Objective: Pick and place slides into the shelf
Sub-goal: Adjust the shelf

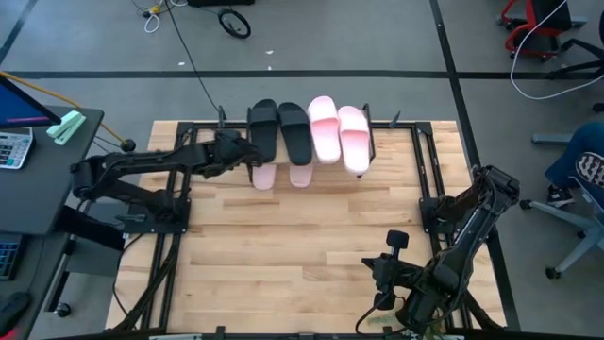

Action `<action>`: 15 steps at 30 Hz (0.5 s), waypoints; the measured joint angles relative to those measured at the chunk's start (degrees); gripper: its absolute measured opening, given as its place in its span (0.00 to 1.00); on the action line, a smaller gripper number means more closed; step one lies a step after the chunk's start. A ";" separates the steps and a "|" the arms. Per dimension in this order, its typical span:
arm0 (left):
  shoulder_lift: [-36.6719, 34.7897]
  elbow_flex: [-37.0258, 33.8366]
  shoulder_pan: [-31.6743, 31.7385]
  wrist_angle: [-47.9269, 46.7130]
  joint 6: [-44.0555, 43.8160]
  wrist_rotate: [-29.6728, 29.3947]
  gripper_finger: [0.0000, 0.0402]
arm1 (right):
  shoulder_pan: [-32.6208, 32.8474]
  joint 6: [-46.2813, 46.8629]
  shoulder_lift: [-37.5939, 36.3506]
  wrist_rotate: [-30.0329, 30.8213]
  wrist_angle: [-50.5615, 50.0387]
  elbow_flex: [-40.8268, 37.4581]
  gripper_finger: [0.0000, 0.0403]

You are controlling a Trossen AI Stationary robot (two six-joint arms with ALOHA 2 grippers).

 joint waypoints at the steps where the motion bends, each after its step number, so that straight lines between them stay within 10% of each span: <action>1: 1.27 0.07 -0.10 1.71 -0.13 0.03 0.00 | 0.00 -0.11 0.00 0.02 -0.02 0.00 0.01; 15: 7.09 -0.38 -0.98 18.11 2.48 3.02 0.00 | 0.02 -1.25 0.00 -0.04 -0.21 0.00 0.01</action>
